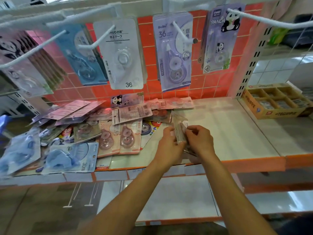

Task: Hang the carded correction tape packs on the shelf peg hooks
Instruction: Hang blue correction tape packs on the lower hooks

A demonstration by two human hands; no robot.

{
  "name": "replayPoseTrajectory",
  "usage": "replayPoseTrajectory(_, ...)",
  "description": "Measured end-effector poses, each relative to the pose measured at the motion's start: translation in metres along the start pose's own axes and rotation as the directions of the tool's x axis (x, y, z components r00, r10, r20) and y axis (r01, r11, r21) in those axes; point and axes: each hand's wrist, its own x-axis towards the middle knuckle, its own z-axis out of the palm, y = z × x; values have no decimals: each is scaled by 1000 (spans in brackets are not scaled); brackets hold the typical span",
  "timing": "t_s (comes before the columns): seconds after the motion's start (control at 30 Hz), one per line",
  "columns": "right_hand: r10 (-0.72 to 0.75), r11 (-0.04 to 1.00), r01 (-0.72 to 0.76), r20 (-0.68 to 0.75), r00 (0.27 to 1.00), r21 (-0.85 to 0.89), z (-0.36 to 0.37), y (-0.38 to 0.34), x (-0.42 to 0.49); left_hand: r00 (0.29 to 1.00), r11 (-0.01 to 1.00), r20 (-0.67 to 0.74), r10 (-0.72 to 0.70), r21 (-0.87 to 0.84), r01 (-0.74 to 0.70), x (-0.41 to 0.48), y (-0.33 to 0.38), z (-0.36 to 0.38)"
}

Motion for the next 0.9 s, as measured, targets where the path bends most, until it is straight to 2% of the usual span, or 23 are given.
replayPoseTrajectory(0.1,-27,998,28,-12,1000,59,10,-9,-10,1000,991,2,4,-132,-4,-8,-5,-18)
replayPoseTrajectory(0.23,-45,989,59,-104,994,138,30,-22,-20,999,950,38,-11,-312,23,-21,-8,-56)
replayPoseTrajectory(0.37,25,918,-27,9,1000,396,62,-57,-32,999,954,20,-31,-299,35,-27,-17,-103)
replayPoseTrajectory(0.47,-56,899,35,36,998,437,94,-86,-47,998,950,3,-57,-308,55,-30,-25,-144)
replayPoseTrajectory(0.6,-91,857,41,74,993,513,139,-112,-68,994,895,12,-109,-434,104,-34,-37,-199)
replayPoseTrajectory(0.9,-187,884,112,124,975,454,225,-175,-112,995,939,-89,35,-338,-63,-42,-70,-302)
